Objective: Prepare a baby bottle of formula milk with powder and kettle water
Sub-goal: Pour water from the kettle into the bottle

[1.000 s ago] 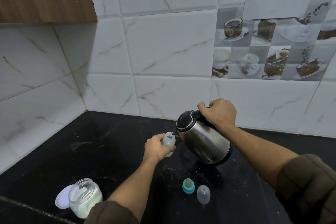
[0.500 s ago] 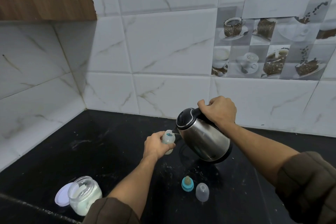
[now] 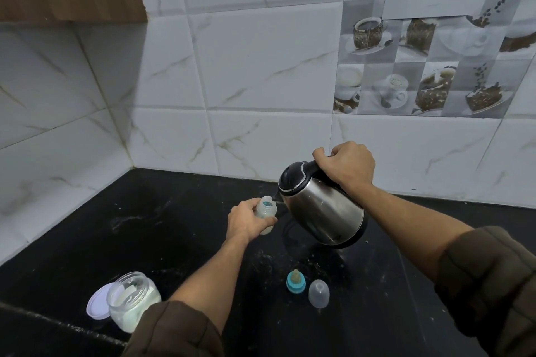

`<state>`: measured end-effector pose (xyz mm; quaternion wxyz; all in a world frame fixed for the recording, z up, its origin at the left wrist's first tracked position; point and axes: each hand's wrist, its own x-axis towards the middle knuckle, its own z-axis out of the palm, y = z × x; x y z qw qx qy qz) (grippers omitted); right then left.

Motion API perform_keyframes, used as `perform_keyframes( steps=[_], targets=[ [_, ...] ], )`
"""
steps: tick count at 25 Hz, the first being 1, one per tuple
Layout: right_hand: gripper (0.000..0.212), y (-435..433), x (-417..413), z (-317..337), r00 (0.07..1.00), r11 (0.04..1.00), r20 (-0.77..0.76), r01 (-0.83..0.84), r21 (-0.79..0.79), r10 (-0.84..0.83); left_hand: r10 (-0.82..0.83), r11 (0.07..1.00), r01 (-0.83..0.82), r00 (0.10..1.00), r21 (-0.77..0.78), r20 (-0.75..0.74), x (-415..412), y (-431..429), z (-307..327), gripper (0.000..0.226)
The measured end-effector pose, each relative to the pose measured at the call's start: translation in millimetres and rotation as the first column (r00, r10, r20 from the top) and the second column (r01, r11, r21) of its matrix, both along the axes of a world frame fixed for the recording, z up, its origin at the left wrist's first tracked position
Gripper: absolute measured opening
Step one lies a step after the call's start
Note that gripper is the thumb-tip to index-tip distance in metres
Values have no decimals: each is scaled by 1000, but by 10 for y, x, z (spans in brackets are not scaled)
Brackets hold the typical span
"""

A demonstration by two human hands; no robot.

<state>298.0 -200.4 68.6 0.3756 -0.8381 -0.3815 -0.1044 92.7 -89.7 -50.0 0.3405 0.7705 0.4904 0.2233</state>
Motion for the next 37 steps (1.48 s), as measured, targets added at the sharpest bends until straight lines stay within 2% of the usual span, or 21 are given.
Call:
perform_keyframes(
  steps=[37],
  targets=[
    [51,43,-37,66,1000,999,11,-17,31,17,27,1000,-27,999,2,43,-4,55,60,61]
  ],
)
